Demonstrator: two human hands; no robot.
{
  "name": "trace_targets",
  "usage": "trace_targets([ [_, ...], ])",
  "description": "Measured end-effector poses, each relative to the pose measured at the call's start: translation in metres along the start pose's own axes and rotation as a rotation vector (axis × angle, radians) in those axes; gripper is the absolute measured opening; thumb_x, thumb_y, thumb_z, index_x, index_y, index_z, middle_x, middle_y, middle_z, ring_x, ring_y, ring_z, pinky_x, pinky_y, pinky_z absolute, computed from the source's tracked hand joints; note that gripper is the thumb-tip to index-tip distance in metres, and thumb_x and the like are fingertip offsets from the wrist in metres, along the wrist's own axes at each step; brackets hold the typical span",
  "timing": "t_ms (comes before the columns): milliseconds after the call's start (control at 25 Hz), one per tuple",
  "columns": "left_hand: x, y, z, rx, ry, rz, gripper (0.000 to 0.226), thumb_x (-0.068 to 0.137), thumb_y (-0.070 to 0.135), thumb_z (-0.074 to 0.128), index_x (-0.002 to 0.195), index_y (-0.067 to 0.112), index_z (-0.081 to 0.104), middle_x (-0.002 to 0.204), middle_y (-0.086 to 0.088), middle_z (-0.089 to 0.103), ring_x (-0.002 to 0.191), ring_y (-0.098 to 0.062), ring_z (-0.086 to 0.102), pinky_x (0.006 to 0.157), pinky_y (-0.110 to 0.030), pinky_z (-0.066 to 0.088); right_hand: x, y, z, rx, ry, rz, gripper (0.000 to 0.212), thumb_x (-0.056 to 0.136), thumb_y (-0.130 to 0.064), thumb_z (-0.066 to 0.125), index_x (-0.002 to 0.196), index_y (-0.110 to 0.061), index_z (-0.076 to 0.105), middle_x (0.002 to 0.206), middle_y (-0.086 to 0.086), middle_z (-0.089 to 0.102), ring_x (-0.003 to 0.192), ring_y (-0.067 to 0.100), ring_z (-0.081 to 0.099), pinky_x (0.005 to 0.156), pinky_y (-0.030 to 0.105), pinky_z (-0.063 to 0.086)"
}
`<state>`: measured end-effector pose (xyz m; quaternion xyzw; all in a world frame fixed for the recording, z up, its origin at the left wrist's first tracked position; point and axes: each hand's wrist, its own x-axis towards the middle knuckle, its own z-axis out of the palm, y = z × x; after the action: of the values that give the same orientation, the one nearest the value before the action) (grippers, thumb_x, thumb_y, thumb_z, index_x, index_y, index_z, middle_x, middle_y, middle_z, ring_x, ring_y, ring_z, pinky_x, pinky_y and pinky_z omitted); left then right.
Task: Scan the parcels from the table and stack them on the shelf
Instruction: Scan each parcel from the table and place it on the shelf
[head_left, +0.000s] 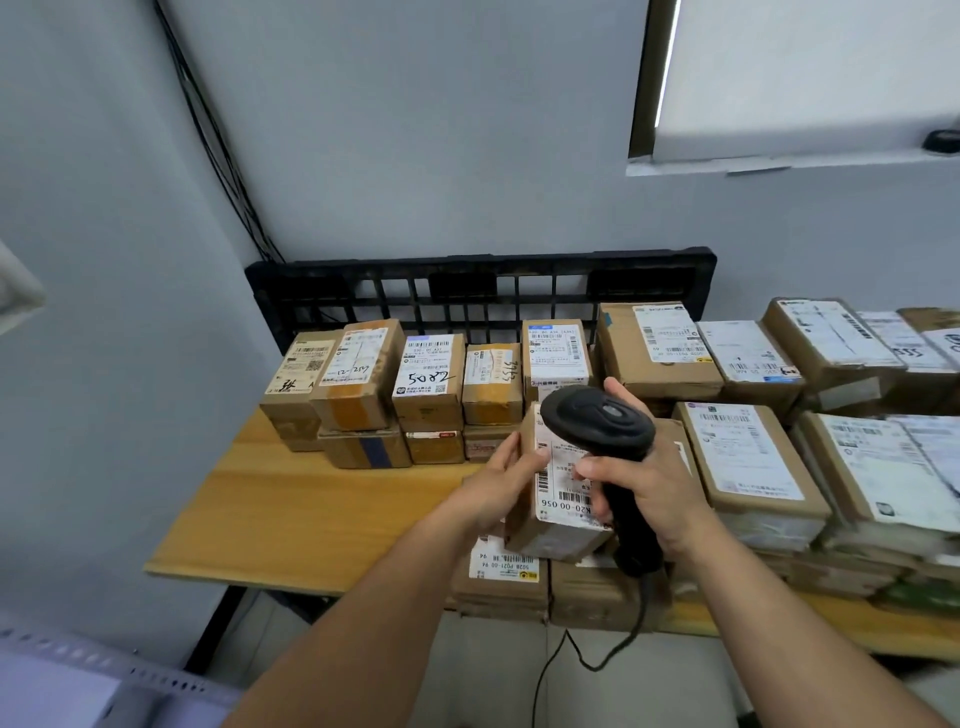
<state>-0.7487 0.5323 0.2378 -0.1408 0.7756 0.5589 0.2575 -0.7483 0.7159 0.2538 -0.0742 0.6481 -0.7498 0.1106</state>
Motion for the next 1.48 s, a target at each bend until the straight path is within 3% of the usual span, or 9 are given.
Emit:
trace_targets([
  [120, -0.011, 0.005, -0.019, -0.055, -0.07, 0.049, 0.104, 0.064, 0.048, 0.077, 0.147, 0.052, 0.015, 0.14, -0.008, 0.048, 0.119, -0.029, 0.052, 0.1, -0.052, 0.046, 0.0, -0.003, 0.004, 0.006, -0.03, -0.012, 0.09, 0.065, -0.005, 0.075, 0.131, -0.054, 0.037, 0.075, 0.013, 0.071, 0.046, 0.025, 0.055, 0.042, 0.03, 0.047],
  [200, -0.018, 0.01, -0.027, 0.036, -0.033, 0.092, 0.112, 0.063, 0.042, 0.082, 0.149, 0.05, 0.011, 0.141, -0.006, 0.046, 0.119, -0.026, 0.051, 0.103, -0.049, 0.043, 0.001, -0.005, 0.009, -0.021, -0.055, -0.029, 0.096, 0.066, -0.005, 0.075, 0.139, -0.049, 0.032, 0.08, 0.011, 0.072, 0.047, 0.026, 0.056, 0.043, 0.03, 0.048],
  [320, -0.025, 0.01, -0.039, -0.075, 0.074, 0.176, 0.111, 0.068, 0.027, 0.084, 0.149, 0.048, 0.011, 0.132, -0.006, 0.056, 0.113, -0.024, 0.058, 0.097, -0.046, 0.049, -0.003, -0.015, 0.017, -0.041, -0.062, -0.068, 0.098, 0.065, -0.005, 0.076, 0.141, -0.047, 0.032, 0.094, 0.009, 0.073, 0.048, 0.026, 0.057, 0.044, 0.032, 0.049],
  [560, -0.046, 0.013, -0.081, -0.222, 0.287, 0.307, 0.127, 0.044, 0.038, 0.092, 0.146, 0.054, 0.017, 0.125, -0.006, 0.063, 0.111, -0.029, 0.062, 0.093, -0.055, 0.05, -0.029, -0.05, 0.027, -0.039, -0.137, -0.16, 0.092, 0.072, 0.002, 0.075, 0.132, -0.054, 0.035, 0.079, 0.014, 0.071, 0.048, 0.025, 0.057, 0.043, 0.032, 0.05],
  [800, -0.066, 0.018, -0.098, -0.227, 0.397, 0.406, 0.115, 0.061, 0.029, 0.087, 0.149, 0.049, 0.015, 0.118, -0.005, 0.066, 0.11, -0.026, 0.063, 0.096, -0.054, 0.049, -0.057, -0.069, 0.033, -0.066, -0.212, -0.178, 0.095, 0.066, -0.005, 0.073, 0.137, -0.053, 0.032, 0.081, 0.026, 0.067, 0.047, 0.024, 0.057, 0.044, 0.032, 0.049],
  [960, -0.077, 0.021, -0.103, -0.255, 0.425, 0.436, 0.121, 0.053, 0.035, 0.088, 0.148, 0.049, 0.015, 0.119, -0.005, 0.066, 0.11, -0.027, 0.063, 0.091, -0.056, 0.052, -0.068, -0.068, 0.033, -0.087, -0.252, -0.157, 0.094, 0.067, -0.005, 0.074, 0.136, -0.053, 0.033, 0.082, 0.017, 0.071, 0.048, 0.024, 0.058, 0.046, 0.031, 0.05],
  [1160, -0.089, 0.022, -0.105, -0.23, 0.477, 0.461, 0.109, 0.072, 0.019, 0.081, 0.151, 0.044, 0.01, 0.119, -0.005, 0.065, 0.111, -0.026, 0.062, 0.094, -0.055, 0.051, -0.076, -0.063, 0.032, -0.145, -0.251, -0.138, 0.1, 0.076, 0.011, 0.074, 0.147, -0.043, 0.03, 0.074, -0.002, 0.071, 0.047, 0.024, 0.058, 0.045, 0.03, 0.049],
  [1480, -0.114, 0.013, -0.108, -0.255, 0.492, 0.47, 0.105, 0.075, 0.015, 0.079, 0.151, 0.043, 0.012, 0.115, -0.004, 0.066, 0.112, -0.027, 0.061, 0.094, -0.055, 0.05, -0.085, -0.063, 0.043, -0.142, -0.263, -0.117, 0.103, 0.065, -0.004, 0.076, 0.148, -0.042, 0.029, 0.075, 0.008, 0.072, 0.047, 0.027, 0.058, 0.046, 0.035, 0.05],
])
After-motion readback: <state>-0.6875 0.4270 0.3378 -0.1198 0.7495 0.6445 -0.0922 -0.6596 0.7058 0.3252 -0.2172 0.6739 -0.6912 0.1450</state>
